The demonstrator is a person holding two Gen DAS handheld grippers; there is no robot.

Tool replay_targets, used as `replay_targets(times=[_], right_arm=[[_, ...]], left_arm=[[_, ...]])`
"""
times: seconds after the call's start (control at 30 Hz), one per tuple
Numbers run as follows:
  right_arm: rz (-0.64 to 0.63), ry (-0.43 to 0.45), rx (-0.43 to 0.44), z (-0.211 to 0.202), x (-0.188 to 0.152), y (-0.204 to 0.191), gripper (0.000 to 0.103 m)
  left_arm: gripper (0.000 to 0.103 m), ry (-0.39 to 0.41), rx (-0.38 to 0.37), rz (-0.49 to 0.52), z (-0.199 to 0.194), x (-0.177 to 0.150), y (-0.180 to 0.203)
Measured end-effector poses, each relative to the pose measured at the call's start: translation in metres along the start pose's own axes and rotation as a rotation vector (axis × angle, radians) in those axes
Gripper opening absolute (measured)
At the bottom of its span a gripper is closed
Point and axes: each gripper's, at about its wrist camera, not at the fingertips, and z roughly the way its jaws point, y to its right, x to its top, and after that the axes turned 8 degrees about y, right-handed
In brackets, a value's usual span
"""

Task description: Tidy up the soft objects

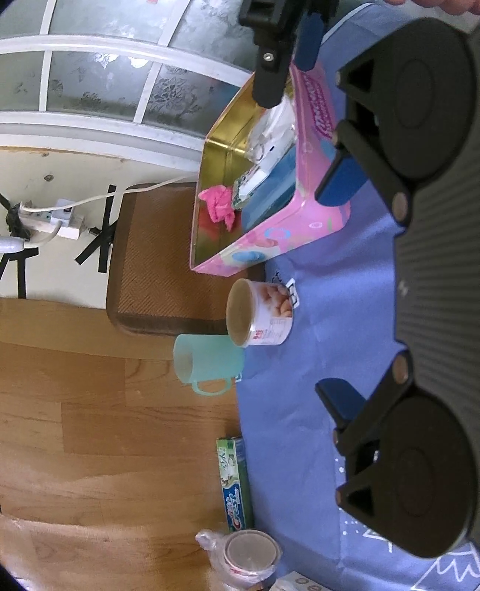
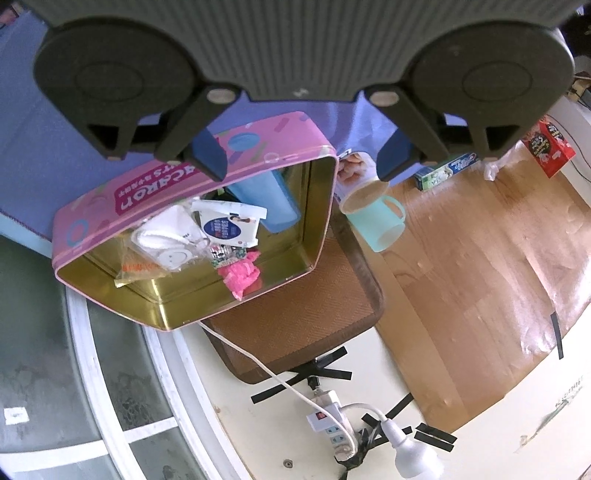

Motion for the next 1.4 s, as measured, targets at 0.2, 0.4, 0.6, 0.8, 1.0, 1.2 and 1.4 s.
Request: replay_targets(times=[0.2,0.4,0.6,0.8,1.0,1.2,1.4], right_arm=[[0.002,-0.001,0.0,0.001,-0.002,-0.005,0.091],[0.005,0.0,-0.004,0.0,-0.002,-0.008,0.091],[0.0,0.012,-0.014,-0.003,0.0,-0.011,0.091],[-0.001,0.026,-0.015,-0.006,0.002,-0.012,0.091],[0.019,0.051,-0.015,-0.013,0.008,-0.008,0.091],[0.036,0.038,-0.007,-0.011,0.003,-0.004,0.092],[0.051,0.026,-0.013,-0.01,0.0,0.003,0.092]], left_arm=[[0.103,-0.027,0.016,0.039,-0.003,-0.001,0.001],[0.103,-0.037,0.004,0.045,-0.003,-0.003,0.001],[0.103,-0.015,0.033,0.065,-0.006,-0.001,0.004],[0.103,-0.003,0.069,0.086,-0.012,0.002,0.01],[0.103,-0.006,0.065,0.147,-0.017,0.001,0.02],[0.103,-0.025,0.053,0.19,-0.02,-0.001,0.03],[0.103,-0.038,0.06,0.204,-0.018,-0.004,0.034]])
